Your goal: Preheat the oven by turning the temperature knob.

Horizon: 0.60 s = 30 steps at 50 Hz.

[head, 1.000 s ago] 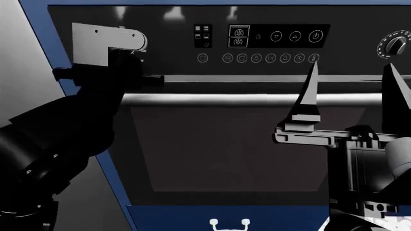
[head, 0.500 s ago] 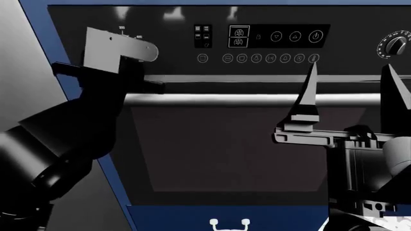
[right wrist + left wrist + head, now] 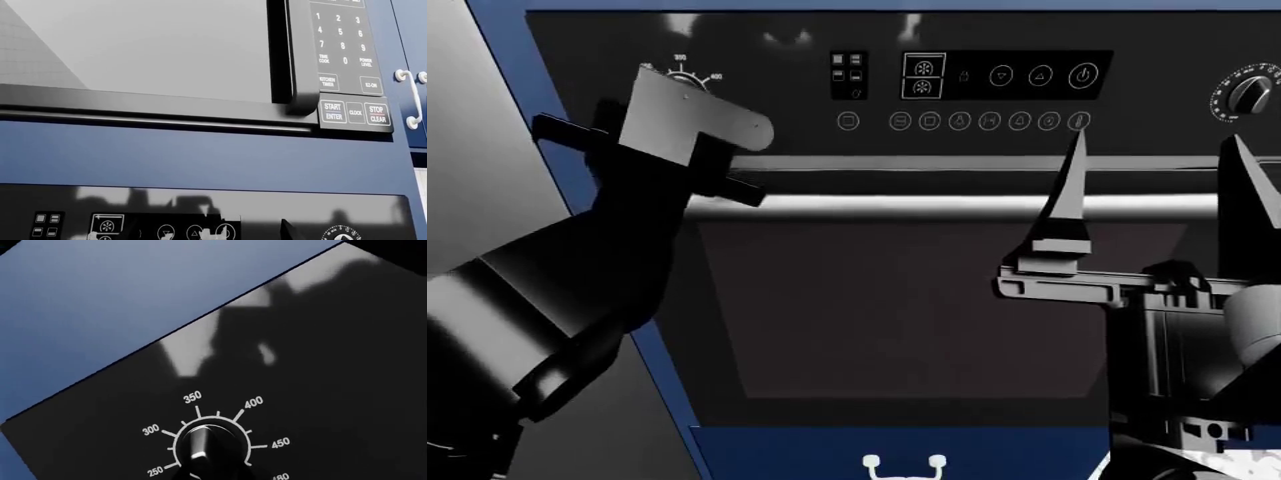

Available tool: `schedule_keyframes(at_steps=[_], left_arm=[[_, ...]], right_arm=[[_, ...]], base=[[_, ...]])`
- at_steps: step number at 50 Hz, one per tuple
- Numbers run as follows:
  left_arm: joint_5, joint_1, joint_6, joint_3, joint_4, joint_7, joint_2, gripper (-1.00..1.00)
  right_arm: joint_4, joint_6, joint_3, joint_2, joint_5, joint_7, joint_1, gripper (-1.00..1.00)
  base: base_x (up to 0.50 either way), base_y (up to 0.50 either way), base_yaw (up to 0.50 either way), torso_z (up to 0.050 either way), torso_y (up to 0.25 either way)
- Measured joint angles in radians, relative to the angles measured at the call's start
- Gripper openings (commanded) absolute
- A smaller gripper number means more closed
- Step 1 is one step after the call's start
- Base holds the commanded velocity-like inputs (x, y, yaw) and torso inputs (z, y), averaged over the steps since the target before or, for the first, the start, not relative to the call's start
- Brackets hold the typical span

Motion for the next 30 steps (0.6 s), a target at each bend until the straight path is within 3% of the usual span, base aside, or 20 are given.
schedule_keyframes(at_steps=[30], left_arm=[[0.089, -0.06, -0.025, 0.139, 0.015, 0.036, -0.051, -1.0]], right_arm=[[-0.016, 0.006, 0.011, 0.012, 0.027, 0.016, 0.006, 1.0]], base=[[0.02, 0.0, -0.02, 0.002, 0.0]])
